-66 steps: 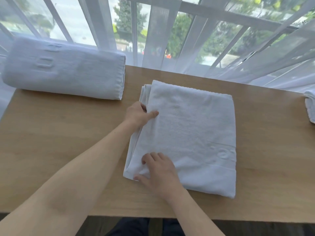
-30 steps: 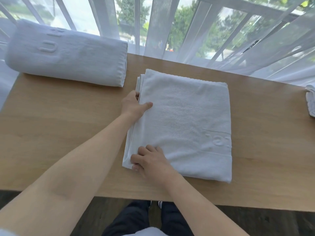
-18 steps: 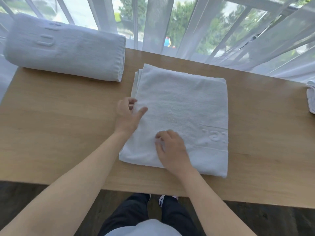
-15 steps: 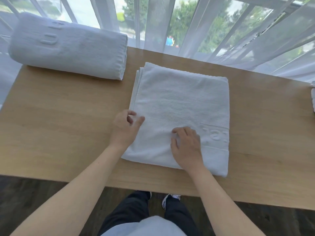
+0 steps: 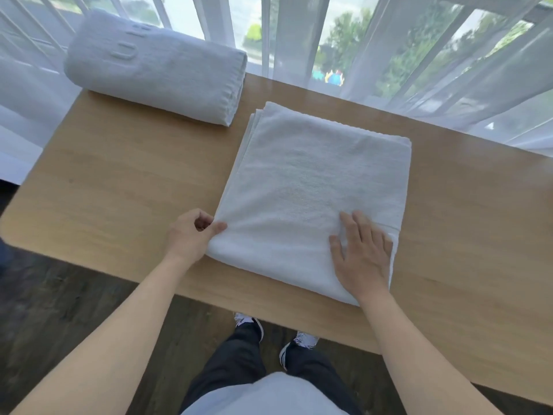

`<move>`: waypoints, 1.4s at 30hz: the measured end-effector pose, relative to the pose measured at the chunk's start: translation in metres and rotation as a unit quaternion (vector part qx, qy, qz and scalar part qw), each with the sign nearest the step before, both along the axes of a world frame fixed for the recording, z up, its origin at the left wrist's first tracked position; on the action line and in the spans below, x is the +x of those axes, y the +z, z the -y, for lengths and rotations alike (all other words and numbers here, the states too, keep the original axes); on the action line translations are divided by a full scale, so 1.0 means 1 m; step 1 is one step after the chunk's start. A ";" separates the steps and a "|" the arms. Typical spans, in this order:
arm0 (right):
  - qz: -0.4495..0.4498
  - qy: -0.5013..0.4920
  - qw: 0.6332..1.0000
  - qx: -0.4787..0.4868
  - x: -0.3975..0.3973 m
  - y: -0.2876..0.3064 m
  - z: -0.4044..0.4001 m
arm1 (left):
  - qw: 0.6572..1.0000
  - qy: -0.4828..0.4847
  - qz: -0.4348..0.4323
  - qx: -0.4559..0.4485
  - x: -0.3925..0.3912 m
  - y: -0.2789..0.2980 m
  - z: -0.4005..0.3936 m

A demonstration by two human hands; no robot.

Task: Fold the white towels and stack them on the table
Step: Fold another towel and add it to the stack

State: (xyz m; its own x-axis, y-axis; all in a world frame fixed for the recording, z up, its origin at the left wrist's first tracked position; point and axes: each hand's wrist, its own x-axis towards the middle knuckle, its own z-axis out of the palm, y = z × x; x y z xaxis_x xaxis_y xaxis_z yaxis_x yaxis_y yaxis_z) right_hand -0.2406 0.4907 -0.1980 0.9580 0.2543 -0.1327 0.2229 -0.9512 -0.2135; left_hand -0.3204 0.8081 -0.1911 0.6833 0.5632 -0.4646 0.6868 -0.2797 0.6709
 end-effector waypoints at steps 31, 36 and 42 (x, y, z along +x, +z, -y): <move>0.123 -0.006 0.992 0.020 0.003 -0.039 0.006 | 0.880 -0.341 0.039 0.328 0.280 -0.032 0.061; 0.119 -0.010 0.993 0.020 0.005 -0.036 0.005 | 0.876 -0.384 0.062 0.285 0.191 -0.028 0.090; 0.096 -0.024 0.995 0.022 0.003 -0.034 0.006 | 0.872 -0.350 0.030 0.341 0.007 -0.035 0.086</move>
